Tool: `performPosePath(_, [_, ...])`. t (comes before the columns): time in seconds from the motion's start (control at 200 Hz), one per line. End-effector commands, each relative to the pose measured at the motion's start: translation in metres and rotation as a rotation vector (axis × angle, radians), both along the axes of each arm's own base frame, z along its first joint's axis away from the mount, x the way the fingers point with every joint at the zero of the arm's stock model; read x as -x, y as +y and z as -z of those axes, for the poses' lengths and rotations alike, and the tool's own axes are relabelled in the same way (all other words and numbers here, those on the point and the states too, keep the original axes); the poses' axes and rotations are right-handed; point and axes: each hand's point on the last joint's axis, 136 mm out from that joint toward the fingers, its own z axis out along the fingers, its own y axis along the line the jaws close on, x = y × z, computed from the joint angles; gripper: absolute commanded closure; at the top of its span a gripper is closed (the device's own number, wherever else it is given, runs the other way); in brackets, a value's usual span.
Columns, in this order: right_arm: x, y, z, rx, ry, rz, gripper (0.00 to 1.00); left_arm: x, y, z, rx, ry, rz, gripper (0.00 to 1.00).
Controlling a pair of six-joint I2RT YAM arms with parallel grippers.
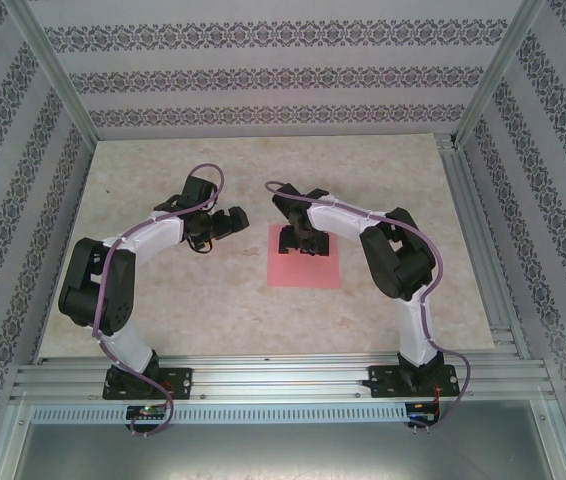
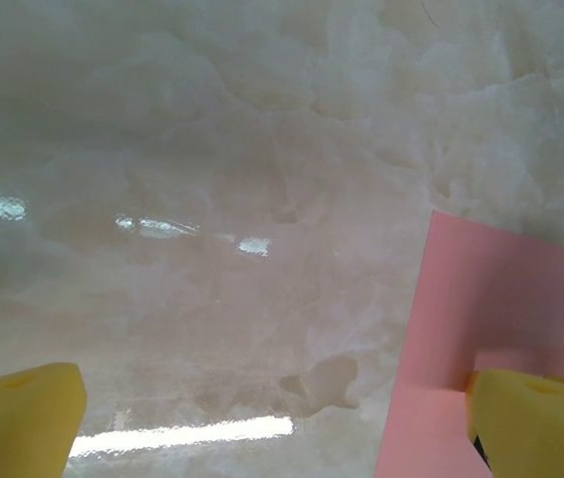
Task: Fold a paper plane with a square sheet of paper (pick it up from the middle)
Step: Fold the square sheet of paper in half at the center of the table.
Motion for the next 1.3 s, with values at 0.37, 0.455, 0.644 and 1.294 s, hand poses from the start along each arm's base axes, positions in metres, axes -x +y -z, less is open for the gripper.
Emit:
performPosePath(0.37, [0.003, 0.003, 0.013, 0.035, 0.019, -0.064, 0.31, 0.007, 0.002, -0.016, -0.025, -0.027, 0.018, 0.0])
performPosePath(0.455, [0.001, 0.003, 0.008, 0.038, 0.013, -0.067, 0.34, 0.008, 0.004, -0.016, -0.026, -0.025, 0.009, 0.0])
performPosePath(0.644, [-0.004, 0.003, -0.011, 0.031, -0.024, -0.08, 0.39, 0.005, 0.002, -0.015, -0.026, -0.021, 0.012, 0.0])
performPosePath(1.294, [-0.012, 0.032, -0.074, -0.302, -0.091, -0.075, 0.49, 0.0, 0.0, -0.029, -0.015, -0.036, 0.007, 0.0])
